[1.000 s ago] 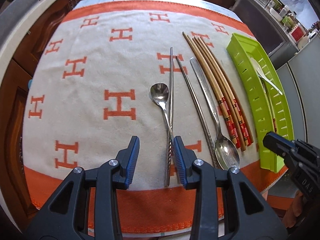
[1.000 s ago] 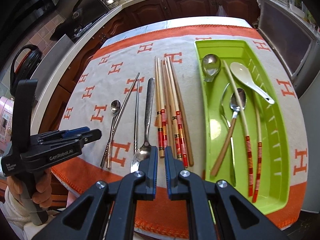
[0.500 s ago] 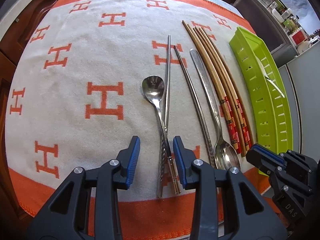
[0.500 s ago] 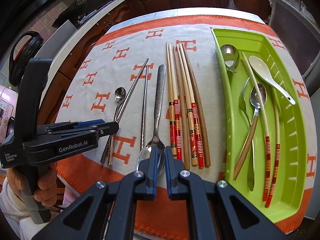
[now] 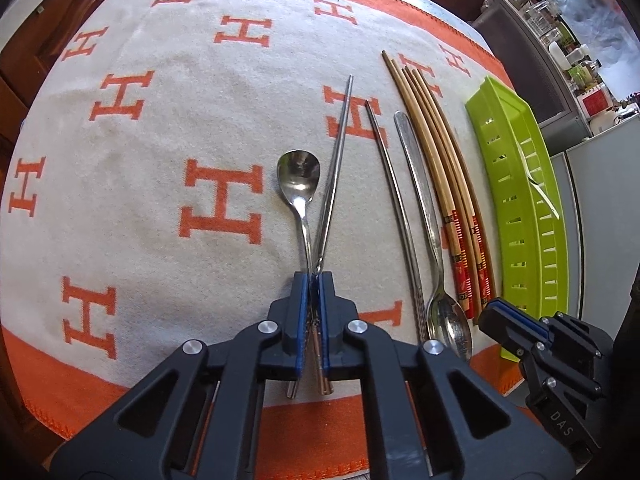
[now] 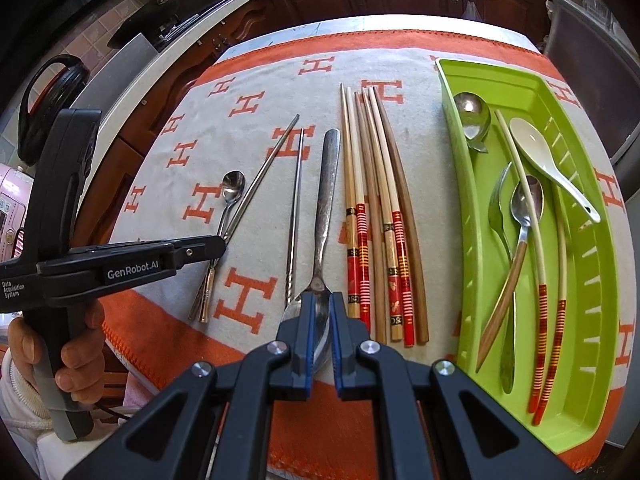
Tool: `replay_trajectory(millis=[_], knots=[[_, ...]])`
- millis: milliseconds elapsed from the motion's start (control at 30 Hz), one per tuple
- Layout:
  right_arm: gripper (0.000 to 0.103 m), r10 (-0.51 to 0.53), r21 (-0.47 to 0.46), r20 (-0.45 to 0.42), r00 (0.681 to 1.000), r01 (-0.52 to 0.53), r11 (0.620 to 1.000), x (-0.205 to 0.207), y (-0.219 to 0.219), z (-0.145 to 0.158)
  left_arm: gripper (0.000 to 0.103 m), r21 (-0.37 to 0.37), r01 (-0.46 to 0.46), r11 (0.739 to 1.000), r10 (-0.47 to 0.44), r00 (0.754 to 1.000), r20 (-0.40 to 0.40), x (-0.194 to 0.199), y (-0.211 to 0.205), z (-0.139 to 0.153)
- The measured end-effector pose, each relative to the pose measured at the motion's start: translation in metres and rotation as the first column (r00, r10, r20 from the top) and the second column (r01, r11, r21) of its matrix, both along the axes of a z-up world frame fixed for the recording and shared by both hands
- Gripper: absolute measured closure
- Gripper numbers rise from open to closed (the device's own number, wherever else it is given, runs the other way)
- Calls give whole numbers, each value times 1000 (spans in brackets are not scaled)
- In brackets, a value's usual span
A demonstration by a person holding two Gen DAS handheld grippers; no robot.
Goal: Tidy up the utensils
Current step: 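Grasp a small metal spoon with the left tool while the right approaches a thin metal chopstick, then close the right tool on the thin metal chopstick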
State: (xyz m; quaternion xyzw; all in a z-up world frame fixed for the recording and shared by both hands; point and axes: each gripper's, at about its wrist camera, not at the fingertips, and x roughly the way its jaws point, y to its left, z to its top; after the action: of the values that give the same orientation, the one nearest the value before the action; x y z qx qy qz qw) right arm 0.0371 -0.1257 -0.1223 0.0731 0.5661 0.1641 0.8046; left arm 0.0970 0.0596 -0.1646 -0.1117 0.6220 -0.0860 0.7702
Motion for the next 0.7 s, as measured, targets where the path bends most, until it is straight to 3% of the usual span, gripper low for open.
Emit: replay_trajectory(millis=[300, 567, 700], knots=[[96, 33, 52, -1, 999, -33, 998, 21, 21, 7, 101, -43, -51, 998, 50, 999, -13, 3, 29, 5], [96, 17, 166, -106, 994, 1, 986, 58, 51, -7, 101, 2, -62, 998, 62, 998, -12, 3, 48, 3], [96, -18, 189, -168, 986, 50, 981, 73, 61, -19, 100, -11, -65, 998, 65, 998, -19, 0, 61, -1]])
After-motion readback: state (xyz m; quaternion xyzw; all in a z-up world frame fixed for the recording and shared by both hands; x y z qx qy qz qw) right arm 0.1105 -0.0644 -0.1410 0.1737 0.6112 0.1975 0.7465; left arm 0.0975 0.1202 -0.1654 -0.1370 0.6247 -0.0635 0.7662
